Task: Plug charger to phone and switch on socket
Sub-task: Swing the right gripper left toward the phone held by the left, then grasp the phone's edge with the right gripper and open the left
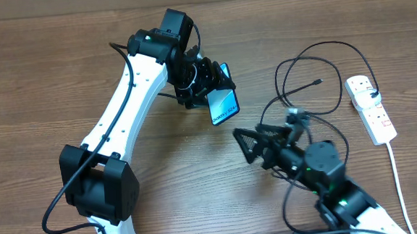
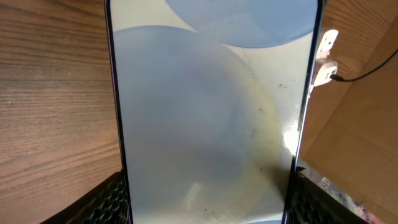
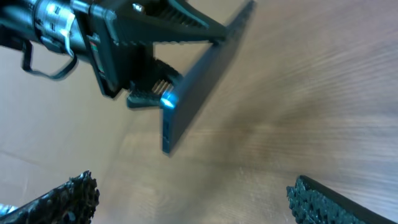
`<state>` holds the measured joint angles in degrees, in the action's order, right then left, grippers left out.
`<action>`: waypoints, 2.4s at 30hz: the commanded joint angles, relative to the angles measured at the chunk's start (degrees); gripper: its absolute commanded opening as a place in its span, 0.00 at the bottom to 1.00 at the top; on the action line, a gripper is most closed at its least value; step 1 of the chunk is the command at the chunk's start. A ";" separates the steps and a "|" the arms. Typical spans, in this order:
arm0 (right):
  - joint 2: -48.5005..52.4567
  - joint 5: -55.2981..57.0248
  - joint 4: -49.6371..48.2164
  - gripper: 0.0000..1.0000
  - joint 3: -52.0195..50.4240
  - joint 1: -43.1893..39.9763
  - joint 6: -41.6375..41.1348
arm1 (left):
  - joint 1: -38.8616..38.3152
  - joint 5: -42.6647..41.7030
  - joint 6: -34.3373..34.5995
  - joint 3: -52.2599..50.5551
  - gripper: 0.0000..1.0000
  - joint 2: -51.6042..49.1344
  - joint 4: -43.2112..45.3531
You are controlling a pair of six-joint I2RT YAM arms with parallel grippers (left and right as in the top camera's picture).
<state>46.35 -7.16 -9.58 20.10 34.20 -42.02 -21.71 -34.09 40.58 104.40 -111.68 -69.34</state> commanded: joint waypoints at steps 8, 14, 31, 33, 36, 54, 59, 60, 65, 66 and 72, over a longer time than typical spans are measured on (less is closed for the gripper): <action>21.57 18.43 -26.40 1.00 1.42 7.43 -4.26 | 0.33 -1.33 2.78 1.88 0.45 -0.31 2.36; 31.01 21.20 -38.88 0.90 1.92 7.43 -6.56 | 0.33 -1.27 3.23 1.88 0.44 -0.28 3.63; 38.60 24.24 -36.35 0.63 11.04 7.43 -6.03 | 0.26 0.17 3.58 1.88 0.45 -0.28 3.61; 38.66 24.24 -35.80 0.60 11.19 7.43 -6.25 | 0.26 0.17 3.58 1.88 0.44 -0.28 3.61; 38.66 24.24 -35.43 0.54 11.23 7.43 -6.25 | 0.26 0.17 3.61 1.88 0.44 -0.28 3.61; 38.64 20.61 -33.75 0.26 11.23 7.43 -6.25 | 0.26 1.68 3.61 1.86 0.45 -0.31 3.61; 38.64 18.62 -33.57 0.20 11.23 7.43 -6.25 | 0.26 2.60 3.61 1.86 0.45 -0.31 3.61; 38.64 18.62 -33.57 0.20 11.23 7.43 -6.25 | 0.26 2.62 3.61 1.86 0.45 -0.31 3.61; 38.64 18.40 -33.57 0.14 11.23 7.43 -6.25 | 0.26 2.78 3.63 1.86 0.45 -0.31 3.61; 38.64 18.08 -33.57 0.13 11.23 7.43 -6.27 | 0.26 2.78 3.63 1.86 0.45 -0.31 3.61; 38.64 17.33 -33.57 0.11 11.23 7.43 -6.47 | 0.26 2.95 3.61 1.86 0.47 -0.31 3.63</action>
<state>85.14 13.47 -42.00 29.95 41.17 -49.41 -21.61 -31.03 43.57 104.42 -111.68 -66.17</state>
